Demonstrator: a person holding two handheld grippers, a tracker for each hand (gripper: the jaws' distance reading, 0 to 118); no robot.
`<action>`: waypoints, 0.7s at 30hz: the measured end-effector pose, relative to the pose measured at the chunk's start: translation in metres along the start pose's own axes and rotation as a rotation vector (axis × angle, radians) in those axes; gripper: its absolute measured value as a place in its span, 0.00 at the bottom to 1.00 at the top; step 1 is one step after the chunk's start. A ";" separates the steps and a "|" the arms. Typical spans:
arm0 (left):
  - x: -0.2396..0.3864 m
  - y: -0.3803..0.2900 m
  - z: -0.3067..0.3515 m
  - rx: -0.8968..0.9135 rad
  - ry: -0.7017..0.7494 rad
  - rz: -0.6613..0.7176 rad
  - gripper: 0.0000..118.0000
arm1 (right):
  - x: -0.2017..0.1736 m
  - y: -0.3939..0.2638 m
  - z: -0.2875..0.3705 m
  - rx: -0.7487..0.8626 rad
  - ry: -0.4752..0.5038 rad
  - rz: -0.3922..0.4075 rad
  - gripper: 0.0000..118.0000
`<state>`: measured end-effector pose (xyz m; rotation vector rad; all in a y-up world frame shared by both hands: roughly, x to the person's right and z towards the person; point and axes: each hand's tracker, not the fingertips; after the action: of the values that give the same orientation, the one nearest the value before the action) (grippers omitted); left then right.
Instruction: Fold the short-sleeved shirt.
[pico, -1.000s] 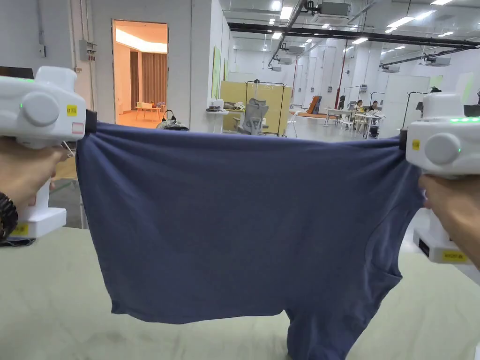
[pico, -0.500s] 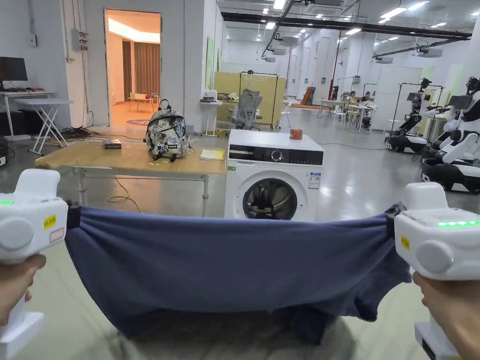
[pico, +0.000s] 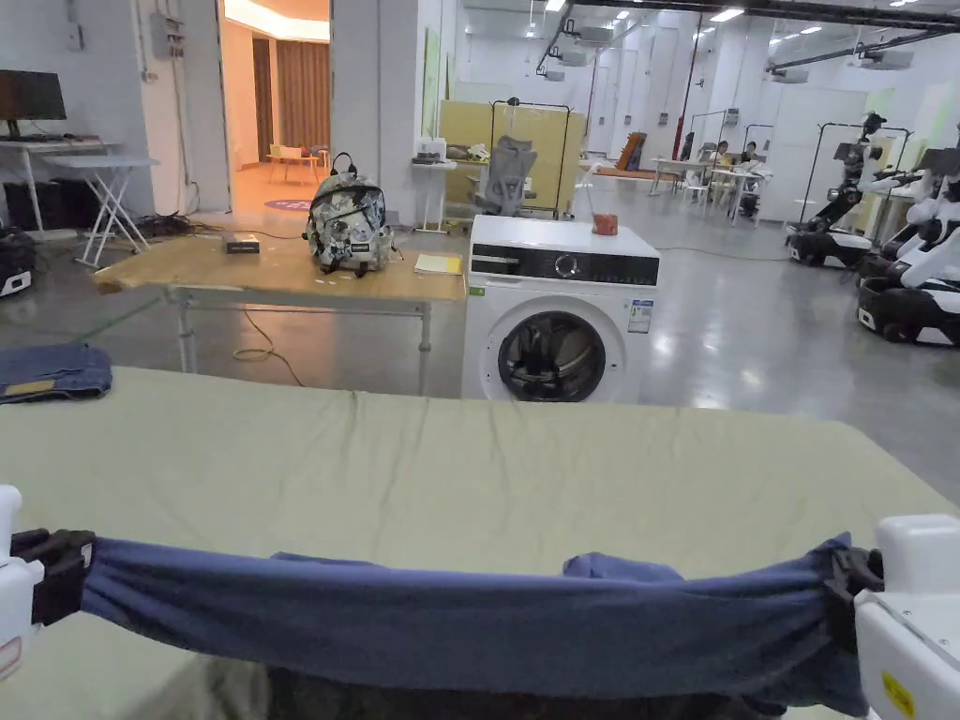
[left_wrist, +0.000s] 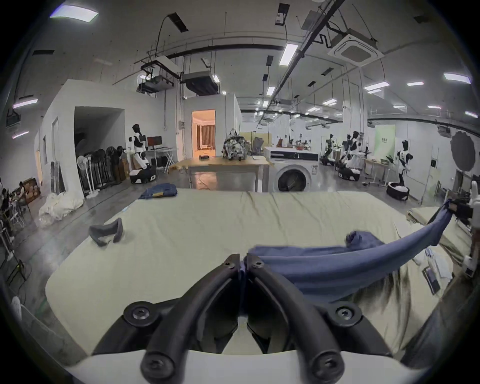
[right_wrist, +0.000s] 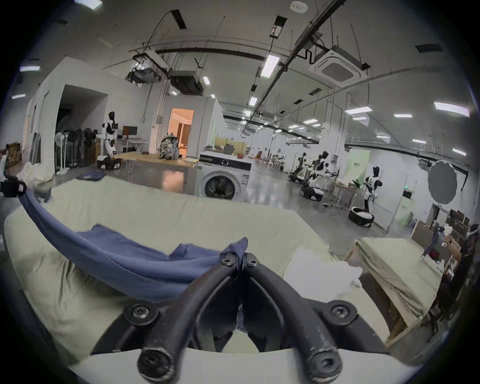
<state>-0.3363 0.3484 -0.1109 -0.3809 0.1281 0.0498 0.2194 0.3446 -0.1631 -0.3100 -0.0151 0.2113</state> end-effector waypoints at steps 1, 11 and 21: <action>-0.002 -0.012 0.004 -0.025 -0.008 -0.003 0.00 | -0.003 -0.010 0.006 -0.018 -0.006 0.017 0.00; -0.004 -0.126 0.001 -0.302 -0.015 -0.004 0.00 | -0.011 -0.120 0.023 -0.322 0.035 0.002 0.00; 0.002 -0.181 -0.021 -0.504 0.002 -0.052 0.00 | -0.007 -0.197 0.003 -0.558 0.050 0.006 0.00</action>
<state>-0.3235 0.1732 -0.0641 -0.8868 0.1062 0.0296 0.2528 0.1610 -0.1006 -0.8710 -0.0232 0.2029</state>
